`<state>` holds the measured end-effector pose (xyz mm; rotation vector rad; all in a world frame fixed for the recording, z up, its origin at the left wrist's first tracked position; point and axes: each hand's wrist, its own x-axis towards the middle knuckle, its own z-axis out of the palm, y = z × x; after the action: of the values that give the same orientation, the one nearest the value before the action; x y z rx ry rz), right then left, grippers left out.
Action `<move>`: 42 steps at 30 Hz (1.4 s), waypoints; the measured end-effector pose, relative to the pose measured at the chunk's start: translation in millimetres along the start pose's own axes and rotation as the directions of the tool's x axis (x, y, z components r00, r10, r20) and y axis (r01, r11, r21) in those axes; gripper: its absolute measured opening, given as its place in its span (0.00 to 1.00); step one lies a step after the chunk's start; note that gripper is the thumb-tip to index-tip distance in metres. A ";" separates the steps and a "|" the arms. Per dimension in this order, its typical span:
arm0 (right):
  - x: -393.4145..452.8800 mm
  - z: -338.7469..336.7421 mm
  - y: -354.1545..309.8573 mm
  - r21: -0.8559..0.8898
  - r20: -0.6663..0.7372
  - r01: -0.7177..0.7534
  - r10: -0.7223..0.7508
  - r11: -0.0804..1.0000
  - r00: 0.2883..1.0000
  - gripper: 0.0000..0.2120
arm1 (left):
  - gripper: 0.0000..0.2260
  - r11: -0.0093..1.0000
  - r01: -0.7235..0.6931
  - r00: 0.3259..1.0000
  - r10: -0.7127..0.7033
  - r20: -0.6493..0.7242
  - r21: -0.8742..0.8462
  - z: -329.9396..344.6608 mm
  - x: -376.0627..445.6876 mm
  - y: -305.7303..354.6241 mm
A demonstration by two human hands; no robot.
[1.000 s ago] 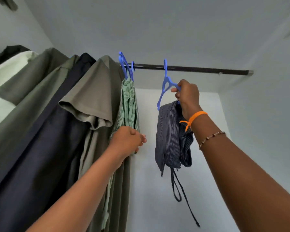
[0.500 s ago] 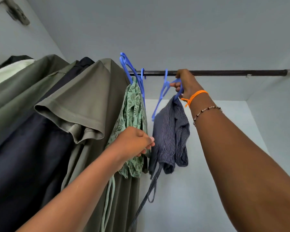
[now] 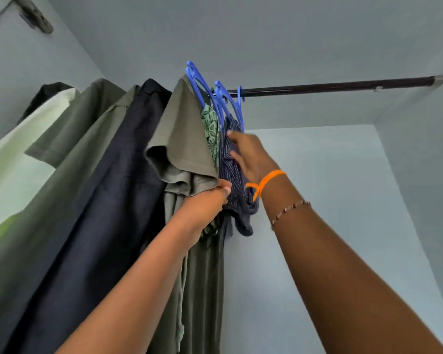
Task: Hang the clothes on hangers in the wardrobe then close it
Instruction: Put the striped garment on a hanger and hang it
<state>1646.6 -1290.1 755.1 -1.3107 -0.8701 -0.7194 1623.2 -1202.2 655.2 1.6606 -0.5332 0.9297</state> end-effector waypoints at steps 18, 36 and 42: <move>-283.2 53.2 -46.9 0.111 0.031 -0.377 0.376 0.920 0.926 0.13 | 0.07 0.949 0.187 0.979 -0.203 -0.038 -0.253 -99.8 -205.2 63.0; -598.1 151.4 -216.8 0.225 0.566 -0.711 0.505 0.666 0.652 0.13 | 0.09 0.868 0.465 0.815 -0.497 -0.299 -0.175 -257.2 -563.5 207.5; -713.4 236.1 -296.7 0.205 0.760 -0.848 0.467 0.488 0.452 0.14 | 0.09 0.796 0.531 0.566 -0.587 -0.579 -0.289 -337.2 -695.3 267.9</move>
<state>1001.4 -1118.2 300.4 -1.1819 -0.8308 0.6991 910.3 -1041.5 288.0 1.1829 0.4314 0.8940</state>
